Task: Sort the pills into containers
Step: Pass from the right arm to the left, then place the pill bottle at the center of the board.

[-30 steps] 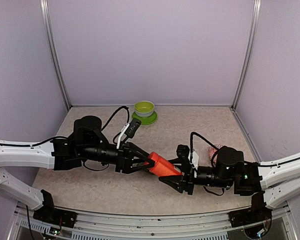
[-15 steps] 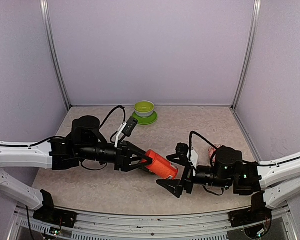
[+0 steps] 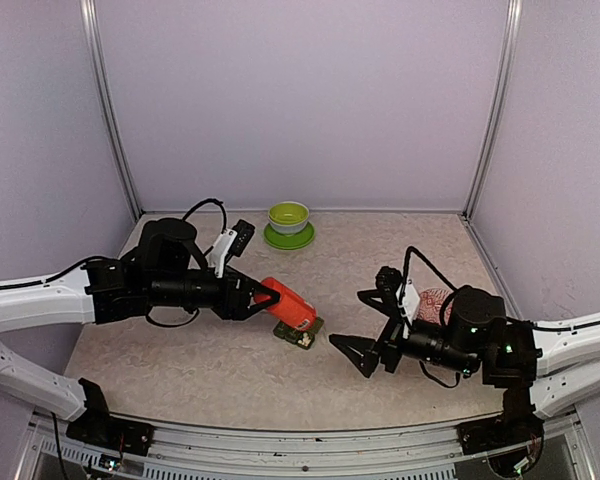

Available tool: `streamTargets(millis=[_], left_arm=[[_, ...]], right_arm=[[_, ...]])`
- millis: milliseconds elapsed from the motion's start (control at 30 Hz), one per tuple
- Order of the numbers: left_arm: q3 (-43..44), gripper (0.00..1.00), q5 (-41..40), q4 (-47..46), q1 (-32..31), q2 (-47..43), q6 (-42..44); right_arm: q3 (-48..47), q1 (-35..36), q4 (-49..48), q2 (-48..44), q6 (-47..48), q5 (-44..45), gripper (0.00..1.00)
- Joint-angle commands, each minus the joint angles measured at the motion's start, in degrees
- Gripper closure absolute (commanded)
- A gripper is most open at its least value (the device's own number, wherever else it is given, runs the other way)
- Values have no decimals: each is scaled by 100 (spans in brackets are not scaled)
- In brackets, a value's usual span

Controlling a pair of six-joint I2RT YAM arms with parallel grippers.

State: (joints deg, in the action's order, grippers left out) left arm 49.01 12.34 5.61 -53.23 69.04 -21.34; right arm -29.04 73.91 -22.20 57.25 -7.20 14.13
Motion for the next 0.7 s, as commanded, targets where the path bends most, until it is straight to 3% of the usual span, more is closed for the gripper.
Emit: streamTargets(millis=[0, 233, 667], left_arm=[[381, 72, -970, 523, 127, 101, 396], [580, 71, -1938, 958, 331, 439, 675], [793, 71, -2688, 1100, 654, 1067, 844]], right_arm=[[92, 1, 186, 125, 6, 280, 0], [158, 1, 109, 354, -112, 302, 0], [250, 1, 20, 400, -227, 280, 0]])
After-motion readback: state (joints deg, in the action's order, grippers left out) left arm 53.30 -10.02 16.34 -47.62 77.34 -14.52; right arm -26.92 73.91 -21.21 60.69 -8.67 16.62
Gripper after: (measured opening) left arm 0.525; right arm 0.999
